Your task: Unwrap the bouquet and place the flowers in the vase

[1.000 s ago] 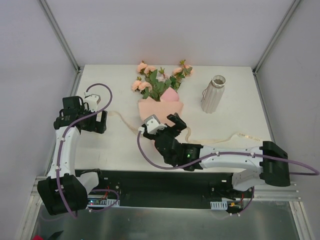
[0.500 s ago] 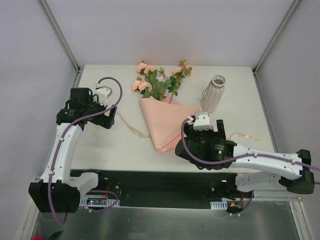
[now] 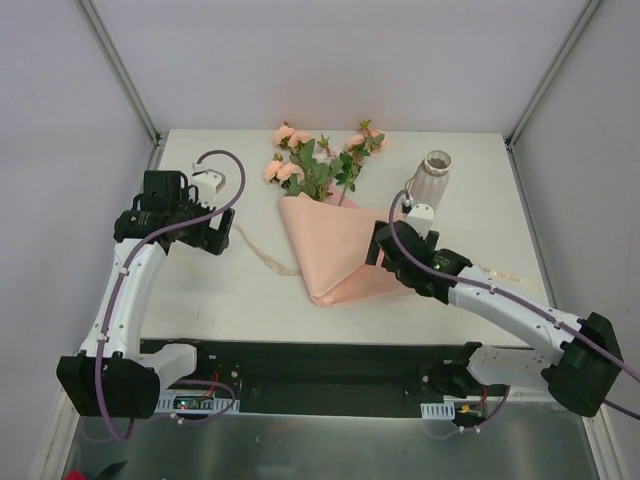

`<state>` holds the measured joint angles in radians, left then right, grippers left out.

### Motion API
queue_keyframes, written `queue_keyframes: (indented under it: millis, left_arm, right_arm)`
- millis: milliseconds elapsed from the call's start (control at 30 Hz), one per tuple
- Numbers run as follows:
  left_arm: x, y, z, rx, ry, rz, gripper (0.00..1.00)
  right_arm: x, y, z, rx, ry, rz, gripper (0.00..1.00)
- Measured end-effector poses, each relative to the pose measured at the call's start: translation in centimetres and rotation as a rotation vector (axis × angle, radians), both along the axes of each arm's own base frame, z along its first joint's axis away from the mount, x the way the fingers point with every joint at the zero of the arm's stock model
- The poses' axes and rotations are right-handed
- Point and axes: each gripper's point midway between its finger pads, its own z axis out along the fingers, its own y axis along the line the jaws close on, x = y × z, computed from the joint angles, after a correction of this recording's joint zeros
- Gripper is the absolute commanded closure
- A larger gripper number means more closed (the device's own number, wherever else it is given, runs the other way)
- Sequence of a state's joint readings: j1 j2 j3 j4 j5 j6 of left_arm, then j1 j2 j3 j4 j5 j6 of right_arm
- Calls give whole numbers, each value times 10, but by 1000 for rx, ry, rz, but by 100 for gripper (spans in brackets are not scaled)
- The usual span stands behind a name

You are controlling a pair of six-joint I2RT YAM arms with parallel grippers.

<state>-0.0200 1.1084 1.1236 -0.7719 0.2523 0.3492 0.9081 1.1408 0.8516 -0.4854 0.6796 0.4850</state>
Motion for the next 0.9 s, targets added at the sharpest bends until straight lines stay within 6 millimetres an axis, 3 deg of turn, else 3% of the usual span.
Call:
queue_keyframes:
  millis: [167, 333, 467, 600, 767, 900]
  left_arm:
    - [-5, 0, -2, 2, 21, -4, 1]
    - [-6, 0, -3, 6, 25, -8, 1]
    - [-8, 1, -1, 12, 14, -15, 1]
    - [-11, 2, 1, 23, -5, -26, 1]
    - [-12, 5, 2, 41, -10, -27, 1]
    - [-15, 6, 3, 49, -11, -33, 1]
  right_arm:
    - [37, 27, -12, 265, 94, -5, 17]
    - [62, 44, -48, 409, 215, -33, 21]
    - [57, 50, -72, 416, 305, -61, 20]
    - [56, 49, -72, 421, 327, -97, 21]
    - [63, 48, -70, 425, 318, -116, 35]
    - [73, 46, -85, 399, 336, -135, 44]
